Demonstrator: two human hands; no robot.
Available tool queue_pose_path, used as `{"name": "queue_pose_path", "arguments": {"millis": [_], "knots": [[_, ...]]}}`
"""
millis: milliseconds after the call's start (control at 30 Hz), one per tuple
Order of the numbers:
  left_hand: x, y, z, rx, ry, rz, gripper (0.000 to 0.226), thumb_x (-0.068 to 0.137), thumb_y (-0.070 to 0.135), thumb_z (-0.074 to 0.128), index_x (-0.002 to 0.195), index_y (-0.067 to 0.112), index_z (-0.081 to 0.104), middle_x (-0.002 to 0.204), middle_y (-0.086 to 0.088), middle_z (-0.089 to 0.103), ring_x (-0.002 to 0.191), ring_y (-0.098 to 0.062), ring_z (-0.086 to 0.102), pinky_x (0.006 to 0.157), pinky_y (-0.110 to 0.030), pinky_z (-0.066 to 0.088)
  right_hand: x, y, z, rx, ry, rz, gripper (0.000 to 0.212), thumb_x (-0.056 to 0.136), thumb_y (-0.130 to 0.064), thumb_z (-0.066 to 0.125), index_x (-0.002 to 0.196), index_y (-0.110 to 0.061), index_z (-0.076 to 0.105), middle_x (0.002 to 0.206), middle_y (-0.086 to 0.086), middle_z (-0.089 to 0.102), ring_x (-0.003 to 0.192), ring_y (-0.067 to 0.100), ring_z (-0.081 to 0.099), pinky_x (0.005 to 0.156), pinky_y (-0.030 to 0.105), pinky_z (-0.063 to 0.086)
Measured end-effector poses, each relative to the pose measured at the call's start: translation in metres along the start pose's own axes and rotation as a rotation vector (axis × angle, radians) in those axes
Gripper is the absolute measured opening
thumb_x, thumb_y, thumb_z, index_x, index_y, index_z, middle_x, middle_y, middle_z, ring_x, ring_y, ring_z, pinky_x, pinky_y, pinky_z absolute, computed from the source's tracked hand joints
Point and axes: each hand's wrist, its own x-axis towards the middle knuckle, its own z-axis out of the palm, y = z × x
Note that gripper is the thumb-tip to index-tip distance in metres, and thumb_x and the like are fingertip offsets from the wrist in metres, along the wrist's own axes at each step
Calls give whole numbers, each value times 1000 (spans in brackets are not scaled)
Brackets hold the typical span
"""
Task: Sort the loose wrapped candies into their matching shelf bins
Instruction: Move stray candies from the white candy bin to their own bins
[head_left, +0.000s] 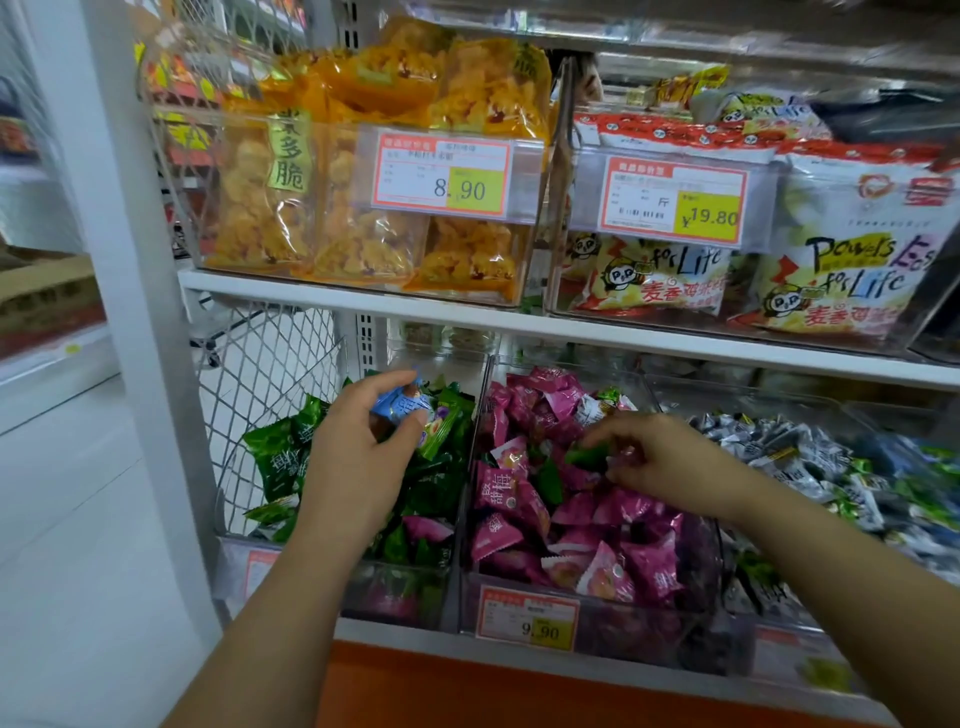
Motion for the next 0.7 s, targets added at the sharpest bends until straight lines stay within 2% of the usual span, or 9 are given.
{"name": "queue_pose_path", "arguments": {"millis": [33, 133, 267, 333, 433, 500, 567, 600, 700], "knots": [[0, 0, 0, -4, 1, -4, 30, 89, 22, 64, 107, 45, 56, 117, 1, 62, 102, -16, 61, 84, -28, 47, 0, 1, -1, -68, -8, -6, 38, 85, -4, 64, 116, -26, 64, 120, -6, 59, 96, 3, 56, 78, 8, 44], [1, -1, 1, -8, -1, -8, 30, 89, 21, 64, 108, 42, 56, 115, 1, 61, 101, -16, 61, 78, -21, 44, 2, -2, -1, -173, -23, 1, 39, 86, -13, 67, 123, -26, 61, 122, -4, 60, 102, 12, 58, 90, 28, 48], [-1, 0, 2, 7, -7, 1, 30, 89, 21, 63, 107, 43, 55, 113, -2, 62, 101, -19, 59, 80, -24, 42, 10, -7, 2, -276, -10, 7, 22, 85, -24, 69, 107, -24, 67, 109, -7, 60, 90, 10, 55, 81, 26, 47], [-1, 1, 1, 2, -6, 2, 30, 89, 21, 63, 107, 43, 54, 115, -1, 61, 102, -18, 59, 80, -23, 42, 13, -10, 5, -273, 22, 14, 14, 86, -19, 66, 100, -22, 68, 102, -7, 60, 86, 11, 57, 78, 27, 47], [0, 0, 0, -11, 1, 4, 32, 89, 20, 64, 104, 47, 54, 117, 1, 61, 102, -17, 60, 84, -26, 46, 14, -19, 11, -165, 213, -13, 13, 88, -8, 60, 94, -17, 68, 94, 0, 66, 77, 18, 63, 70, 33, 51], [1, -1, -1, -14, 8, 4, 31, 89, 21, 64, 106, 45, 56, 117, 0, 61, 100, -16, 61, 82, -26, 47, 13, -27, 14, -54, 271, -54, 15, 88, -3, 59, 97, -13, 67, 96, 1, 66, 74, 16, 60, 68, 28, 49], [1, -1, -1, -15, 10, 2, 31, 89, 20, 64, 109, 42, 57, 116, 0, 62, 98, -15, 62, 77, -20, 45, 12, -32, 21, -42, 160, -78, 18, 87, -4, 61, 102, -14, 65, 103, -2, 62, 80, 10, 56, 73, 20, 48], [1, -1, 0, -15, 10, 2, 30, 89, 20, 64, 109, 42, 57, 116, 0, 61, 98, -15, 62, 77, -20, 45, 12, -32, 26, -73, 80, -81, 20, 86, -7, 64, 104, -17, 64, 106, -4, 61, 86, 9, 56, 79, 22, 49], [1, -1, -1, -18, 13, 5, 31, 89, 21, 64, 107, 45, 56, 118, 1, 61, 102, -17, 61, 86, -30, 48, 11, -28, 34, -167, -53, -68, 37, 81, -22, 73, 114, -23, 57, 112, -8, 57, 94, 7, 53, 82, 22, 45]]}}
